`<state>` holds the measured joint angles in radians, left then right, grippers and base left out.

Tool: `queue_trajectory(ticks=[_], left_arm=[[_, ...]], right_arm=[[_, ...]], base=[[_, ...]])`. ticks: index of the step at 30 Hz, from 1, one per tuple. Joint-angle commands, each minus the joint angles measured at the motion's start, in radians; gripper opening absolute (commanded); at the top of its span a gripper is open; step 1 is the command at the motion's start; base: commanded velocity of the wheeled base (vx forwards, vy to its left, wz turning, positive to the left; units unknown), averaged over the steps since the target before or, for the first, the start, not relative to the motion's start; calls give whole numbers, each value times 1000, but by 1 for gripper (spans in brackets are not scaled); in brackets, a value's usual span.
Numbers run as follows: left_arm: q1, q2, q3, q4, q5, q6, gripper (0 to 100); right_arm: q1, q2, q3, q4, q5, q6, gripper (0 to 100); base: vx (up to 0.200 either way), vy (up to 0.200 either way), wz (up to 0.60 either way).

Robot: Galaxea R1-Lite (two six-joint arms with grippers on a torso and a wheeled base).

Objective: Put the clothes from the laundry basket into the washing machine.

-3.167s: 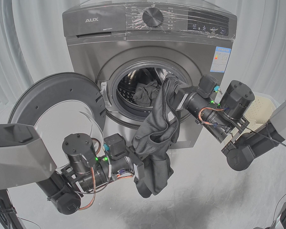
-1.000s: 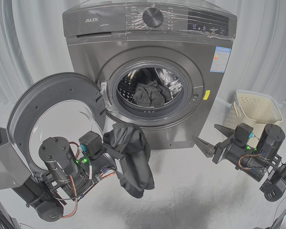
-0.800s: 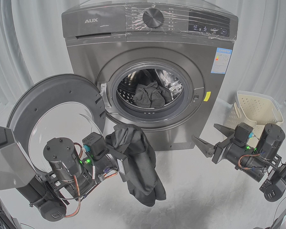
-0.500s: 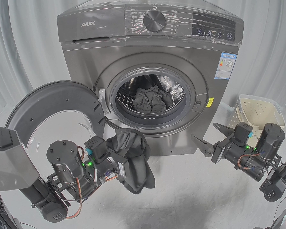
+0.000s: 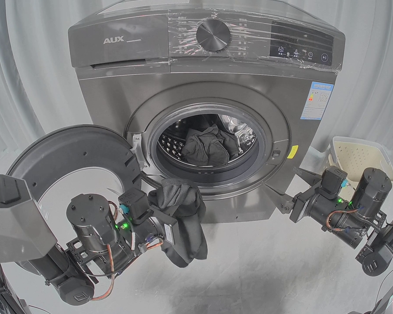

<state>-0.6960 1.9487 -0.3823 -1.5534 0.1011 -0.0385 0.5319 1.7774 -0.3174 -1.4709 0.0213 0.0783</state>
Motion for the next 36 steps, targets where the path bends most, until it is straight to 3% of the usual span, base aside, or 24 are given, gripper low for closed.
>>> queue_trajectory(ticks=[1, 36], left_arm=[[3, 1, 5, -1, 0, -1, 0], [0, -1, 28, -2, 8, -1, 0]], right_arm=[[2, 0, 0, 0, 0, 0, 100], [2, 5, 0, 0, 2, 0, 100]], base=[[0, 0, 0], [0, -17, 0]])
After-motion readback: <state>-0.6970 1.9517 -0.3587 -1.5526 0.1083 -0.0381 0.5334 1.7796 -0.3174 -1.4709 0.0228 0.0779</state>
